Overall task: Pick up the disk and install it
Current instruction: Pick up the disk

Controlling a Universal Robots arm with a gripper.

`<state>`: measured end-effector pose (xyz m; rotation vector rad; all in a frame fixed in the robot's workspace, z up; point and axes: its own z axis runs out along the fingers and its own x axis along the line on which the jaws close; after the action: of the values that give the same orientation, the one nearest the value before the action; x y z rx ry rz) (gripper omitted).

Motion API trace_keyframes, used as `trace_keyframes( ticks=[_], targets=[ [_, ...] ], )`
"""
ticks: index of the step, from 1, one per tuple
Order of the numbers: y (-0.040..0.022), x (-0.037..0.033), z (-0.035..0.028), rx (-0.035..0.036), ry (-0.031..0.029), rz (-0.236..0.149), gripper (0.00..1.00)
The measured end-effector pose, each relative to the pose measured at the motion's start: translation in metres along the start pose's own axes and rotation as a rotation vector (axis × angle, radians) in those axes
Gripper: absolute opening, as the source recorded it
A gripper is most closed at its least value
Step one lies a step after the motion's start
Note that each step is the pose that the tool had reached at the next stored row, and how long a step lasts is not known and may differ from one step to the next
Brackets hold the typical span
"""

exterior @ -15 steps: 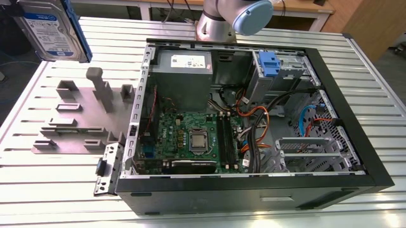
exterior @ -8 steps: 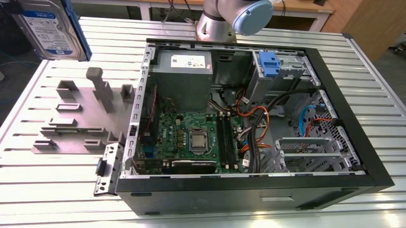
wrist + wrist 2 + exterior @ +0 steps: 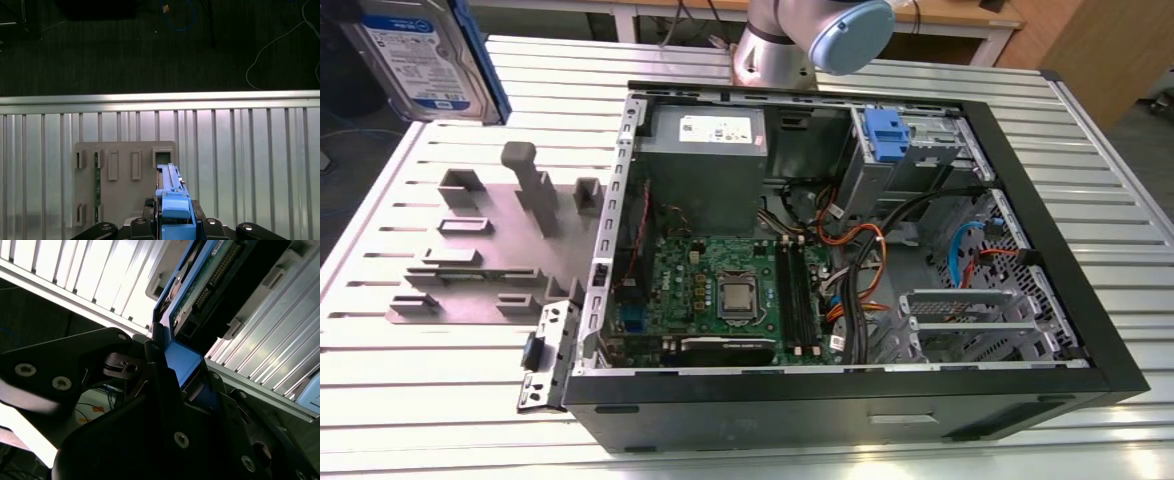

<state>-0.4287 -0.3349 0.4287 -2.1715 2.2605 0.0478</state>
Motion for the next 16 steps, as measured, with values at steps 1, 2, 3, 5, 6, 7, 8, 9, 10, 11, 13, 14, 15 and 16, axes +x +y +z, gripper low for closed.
trace_keyframes(
  ticks=[1, 2, 3, 5, 6, 7, 8, 9, 10, 11, 13, 14, 15, 16],
  targets=[
    [0.0000, 0.0000, -0.0009, -0.0001, 0.0000, 0.000, 0.37],
    [0.0000, -0.0001, -0.0017, 0.0000, 0.0000, 0.000, 0.37],
    [0.0000, -0.0001, -0.0025, 0.0000, 0.0000, 0.000, 0.37],
    [0.0001, -0.0001, -0.0041, 0.0000, 0.0000, 0.000, 0.37],
    [0.0001, -0.0001, -0.0048, 0.0000, 0.0000, 0.000, 0.37],
    [0.0001, -0.0001, -0.0055, 0.0000, 0.0000, 0.000, 0.37],
    [0.0001, -0.0002, -0.0062, 0.0000, 0.0000, 0.000, 0.37],
    [0.0001, -0.0002, -0.0069, -0.0001, 0.0000, 0.000, 0.37],
    [0.0001, -0.0002, -0.0076, -0.0001, 0.0000, 0.000, 0.37],
    [0.0002, -0.0002, -0.0083, 0.0000, 0.0000, 0.000, 0.37],
    [0.0002, -0.0003, -0.0098, -0.0001, 0.0000, 0.000, 0.37],
    [0.0002, -0.0003, -0.0105, 0.0000, 0.0000, 0.000, 0.37],
    [0.0002, -0.0003, -0.0114, -0.0001, 0.0000, 0.000, 0.37],
    [0.0002, -0.0003, -0.0121, -0.0001, 0.0000, 0.000, 0.37]
  ],
)
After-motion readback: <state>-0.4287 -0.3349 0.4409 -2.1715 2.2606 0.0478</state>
